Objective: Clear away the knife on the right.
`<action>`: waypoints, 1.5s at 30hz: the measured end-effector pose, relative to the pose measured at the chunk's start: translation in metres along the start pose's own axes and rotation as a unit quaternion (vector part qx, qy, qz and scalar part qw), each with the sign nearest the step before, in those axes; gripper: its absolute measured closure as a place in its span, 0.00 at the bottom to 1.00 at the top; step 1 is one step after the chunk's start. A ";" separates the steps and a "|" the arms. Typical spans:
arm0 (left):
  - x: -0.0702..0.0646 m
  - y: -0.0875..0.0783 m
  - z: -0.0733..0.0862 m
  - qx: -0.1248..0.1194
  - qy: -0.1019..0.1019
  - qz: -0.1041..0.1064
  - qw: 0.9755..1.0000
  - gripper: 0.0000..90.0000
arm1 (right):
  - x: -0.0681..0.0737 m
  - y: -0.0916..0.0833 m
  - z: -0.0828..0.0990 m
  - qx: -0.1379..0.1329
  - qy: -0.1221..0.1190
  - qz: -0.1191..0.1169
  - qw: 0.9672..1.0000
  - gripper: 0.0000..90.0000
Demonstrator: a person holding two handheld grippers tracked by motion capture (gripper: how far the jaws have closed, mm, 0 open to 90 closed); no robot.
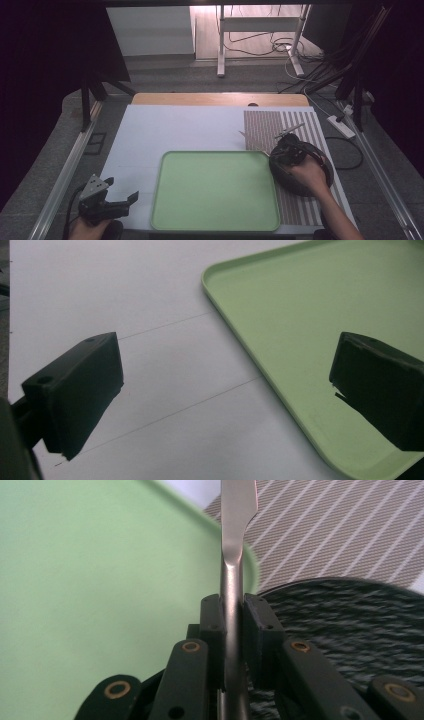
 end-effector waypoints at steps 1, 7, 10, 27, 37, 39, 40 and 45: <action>0.000 0.000 0.000 0.000 0.000 0.000 1.000 0.02 | 0.000 0.000 0.000 0.000 0.000 0.000 1.000 0.89; 0.000 0.000 0.000 0.000 0.000 0.000 1.000 0.02 | 0.026 -0.002 0.009 0.004 -0.018 -0.016 1.000 0.89; 0.000 0.000 0.000 0.000 0.000 0.000 1.000 0.02 | 0.044 -0.002 0.016 0.007 -0.031 -0.026 0.999 0.89; 0.000 0.000 0.000 -0.002 -0.001 0.000 1.000 0.02 | 0.105 -0.002 0.041 0.027 -0.063 -0.050 0.996 0.89; 0.000 0.000 0.000 -0.001 0.000 0.001 1.000 0.02 | 0.118 0.021 0.053 0.066 -0.071 -0.061 0.993 0.88; 0.000 0.000 0.000 -0.001 0.000 0.001 1.000 0.02 | 0.119 0.023 0.055 0.074 -0.074 -0.065 0.992 0.88; 0.000 0.000 0.000 -0.001 0.001 0.001 1.000 0.02 | 0.118 0.020 0.052 0.066 -0.070 -0.076 0.993 0.85; 0.000 0.000 0.000 0.001 0.001 0.001 1.000 0.02 | 0.119 0.008 0.033 0.023 -0.084 -0.096 0.992 0.93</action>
Point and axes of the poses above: each handheld gripper's, and its own axes: y roughly forward along the jaws, z roughly out of its underside, x roughly to its left, the point moved 7 cm from there along y, roughly forward along the jaws, and after that the axes turned 1 degree about y, right-handed, at the moved point
